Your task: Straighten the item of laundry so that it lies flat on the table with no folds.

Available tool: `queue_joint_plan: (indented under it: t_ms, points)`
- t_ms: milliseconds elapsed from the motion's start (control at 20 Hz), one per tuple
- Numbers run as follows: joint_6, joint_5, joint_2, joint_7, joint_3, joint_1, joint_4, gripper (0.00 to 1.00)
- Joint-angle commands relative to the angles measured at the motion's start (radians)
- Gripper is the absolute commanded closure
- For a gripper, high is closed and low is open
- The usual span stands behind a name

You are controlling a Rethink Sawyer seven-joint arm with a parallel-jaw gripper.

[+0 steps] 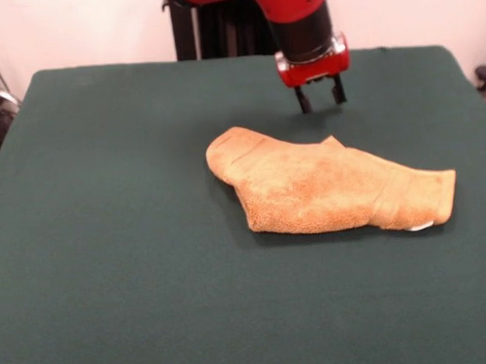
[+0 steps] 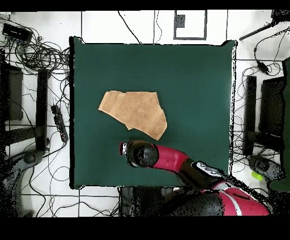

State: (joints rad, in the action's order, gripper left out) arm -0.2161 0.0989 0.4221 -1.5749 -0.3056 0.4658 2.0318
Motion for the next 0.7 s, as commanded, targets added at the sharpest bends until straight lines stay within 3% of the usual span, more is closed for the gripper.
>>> queue_joint_plan:
  t_ms: [50,350,700]
  points:
    - [-0.194,0.006,-0.038,0.009,-0.062,-0.064,-0.241,0.00]
    - [-0.284,0.038,0.001,0.022,-0.085,-0.055,-0.245,0.00]
    - [-0.281,0.035,0.051,-0.004,-0.108,-0.037,-0.200,0.00]
